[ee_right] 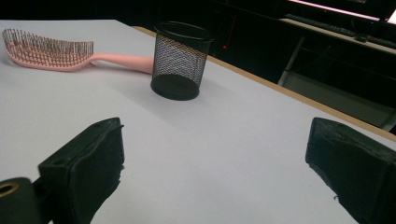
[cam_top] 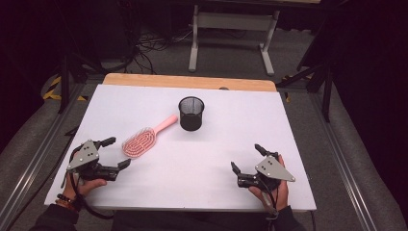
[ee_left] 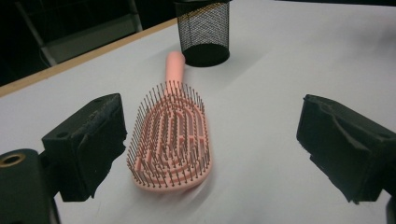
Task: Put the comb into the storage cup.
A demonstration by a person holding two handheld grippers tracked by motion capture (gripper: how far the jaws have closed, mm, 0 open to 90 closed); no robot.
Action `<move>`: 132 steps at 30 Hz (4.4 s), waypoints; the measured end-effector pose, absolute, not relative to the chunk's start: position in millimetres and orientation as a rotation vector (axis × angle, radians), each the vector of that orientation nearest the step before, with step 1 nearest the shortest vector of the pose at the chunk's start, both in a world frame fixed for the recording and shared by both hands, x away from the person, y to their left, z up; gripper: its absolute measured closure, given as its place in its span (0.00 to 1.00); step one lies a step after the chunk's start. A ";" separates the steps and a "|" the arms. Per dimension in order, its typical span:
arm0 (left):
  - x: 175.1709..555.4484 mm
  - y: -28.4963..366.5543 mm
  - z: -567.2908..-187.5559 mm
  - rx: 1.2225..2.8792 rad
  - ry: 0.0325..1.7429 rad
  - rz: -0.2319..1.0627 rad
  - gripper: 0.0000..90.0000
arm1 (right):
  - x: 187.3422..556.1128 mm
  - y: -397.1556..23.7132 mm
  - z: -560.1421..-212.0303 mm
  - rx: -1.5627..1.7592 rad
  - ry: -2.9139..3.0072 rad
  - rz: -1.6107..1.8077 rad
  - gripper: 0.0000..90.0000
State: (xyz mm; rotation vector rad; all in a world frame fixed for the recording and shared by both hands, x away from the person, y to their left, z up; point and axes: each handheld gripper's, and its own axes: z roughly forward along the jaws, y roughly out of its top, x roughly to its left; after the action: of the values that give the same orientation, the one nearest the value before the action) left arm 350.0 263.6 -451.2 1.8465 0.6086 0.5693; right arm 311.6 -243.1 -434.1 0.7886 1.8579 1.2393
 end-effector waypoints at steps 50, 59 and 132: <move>440.7 229.1 -431.3 2.417 0.842 0.223 0.10 | 321.2 -243.2 -439.7 0.812 1.929 1.237 0.06; 471.1 202.2 -427.9 2.610 0.875 0.118 0.14 | 321.7 -242.2 -441.0 0.814 1.942 1.237 0.06; 473.8 192.3 -424.9 2.624 0.901 0.179 0.21 | 323.9 -227.9 -450.9 0.755 2.046 1.150 0.08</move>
State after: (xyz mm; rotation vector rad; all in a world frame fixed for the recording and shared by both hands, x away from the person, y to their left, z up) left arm 473.8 192.3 -424.9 2.6237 0.9012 0.1793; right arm 323.9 -227.9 -450.9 0.7548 2.0456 1.1499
